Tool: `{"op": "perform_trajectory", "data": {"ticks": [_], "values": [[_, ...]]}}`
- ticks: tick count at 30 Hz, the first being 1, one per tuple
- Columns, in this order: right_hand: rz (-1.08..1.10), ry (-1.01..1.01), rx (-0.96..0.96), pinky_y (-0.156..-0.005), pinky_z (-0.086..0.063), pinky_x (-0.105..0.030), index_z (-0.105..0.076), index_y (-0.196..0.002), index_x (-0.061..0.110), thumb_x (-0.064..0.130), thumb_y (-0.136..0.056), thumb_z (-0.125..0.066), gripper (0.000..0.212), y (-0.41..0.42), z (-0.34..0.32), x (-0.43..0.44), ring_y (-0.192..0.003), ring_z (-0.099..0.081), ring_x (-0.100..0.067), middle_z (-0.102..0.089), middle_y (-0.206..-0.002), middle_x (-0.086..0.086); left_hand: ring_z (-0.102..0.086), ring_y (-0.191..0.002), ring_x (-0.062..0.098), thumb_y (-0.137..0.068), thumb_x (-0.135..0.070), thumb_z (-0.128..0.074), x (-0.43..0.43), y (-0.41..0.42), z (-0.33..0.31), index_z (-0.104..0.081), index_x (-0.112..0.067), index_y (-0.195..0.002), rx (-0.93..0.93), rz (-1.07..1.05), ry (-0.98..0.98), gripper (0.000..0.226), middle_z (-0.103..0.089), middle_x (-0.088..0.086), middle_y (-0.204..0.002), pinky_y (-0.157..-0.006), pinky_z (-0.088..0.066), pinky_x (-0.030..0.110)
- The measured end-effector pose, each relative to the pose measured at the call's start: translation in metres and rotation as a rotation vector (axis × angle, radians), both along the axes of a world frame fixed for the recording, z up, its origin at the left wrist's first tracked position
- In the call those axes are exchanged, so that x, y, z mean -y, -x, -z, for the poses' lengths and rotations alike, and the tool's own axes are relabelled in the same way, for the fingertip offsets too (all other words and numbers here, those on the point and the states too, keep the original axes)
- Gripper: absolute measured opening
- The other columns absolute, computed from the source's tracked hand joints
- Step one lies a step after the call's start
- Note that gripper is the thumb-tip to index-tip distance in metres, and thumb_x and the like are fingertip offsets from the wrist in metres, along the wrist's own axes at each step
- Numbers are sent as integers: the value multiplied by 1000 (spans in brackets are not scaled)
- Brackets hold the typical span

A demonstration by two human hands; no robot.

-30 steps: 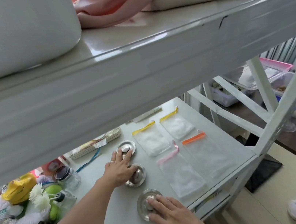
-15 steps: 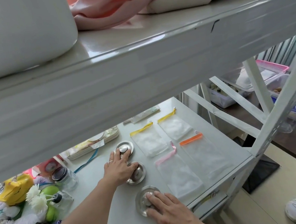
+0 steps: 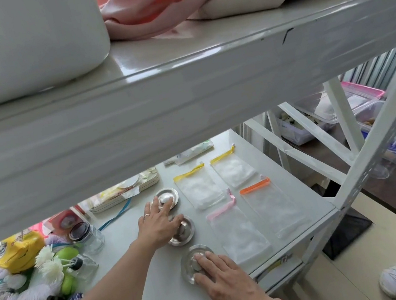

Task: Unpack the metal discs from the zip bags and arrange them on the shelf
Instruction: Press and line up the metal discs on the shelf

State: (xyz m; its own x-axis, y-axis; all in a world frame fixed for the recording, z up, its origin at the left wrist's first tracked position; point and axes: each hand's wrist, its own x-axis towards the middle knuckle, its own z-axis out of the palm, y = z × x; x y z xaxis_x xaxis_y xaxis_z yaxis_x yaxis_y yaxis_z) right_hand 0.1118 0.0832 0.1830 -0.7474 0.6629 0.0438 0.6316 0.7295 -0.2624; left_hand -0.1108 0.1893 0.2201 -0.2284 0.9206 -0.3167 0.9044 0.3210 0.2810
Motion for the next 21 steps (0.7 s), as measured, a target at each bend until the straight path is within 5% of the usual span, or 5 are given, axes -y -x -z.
{"op": "perform_trajectory", "data": {"ticks": [8,21], "values": [[-33,-10,-7,-90,-58,-31,-70,-105,29,50,-45,-65,64,-8,2,7,-116,-67,-20,-68,-131,-4,-46,-137,26,-96,-40,-62,64,-1,10,-52,-25,-147,140,18,-266,54,-42,0,-153,-119,-38,37],[-75,-5,-28,-88,-58,-28,-70,-103,27,50,-40,-66,67,-5,-1,4,-111,-69,-20,-68,-129,-5,-51,-136,22,-87,-55,-54,75,-6,18,-51,-28,-147,107,47,-226,66,-45,-3,-153,-117,-39,36]]}}
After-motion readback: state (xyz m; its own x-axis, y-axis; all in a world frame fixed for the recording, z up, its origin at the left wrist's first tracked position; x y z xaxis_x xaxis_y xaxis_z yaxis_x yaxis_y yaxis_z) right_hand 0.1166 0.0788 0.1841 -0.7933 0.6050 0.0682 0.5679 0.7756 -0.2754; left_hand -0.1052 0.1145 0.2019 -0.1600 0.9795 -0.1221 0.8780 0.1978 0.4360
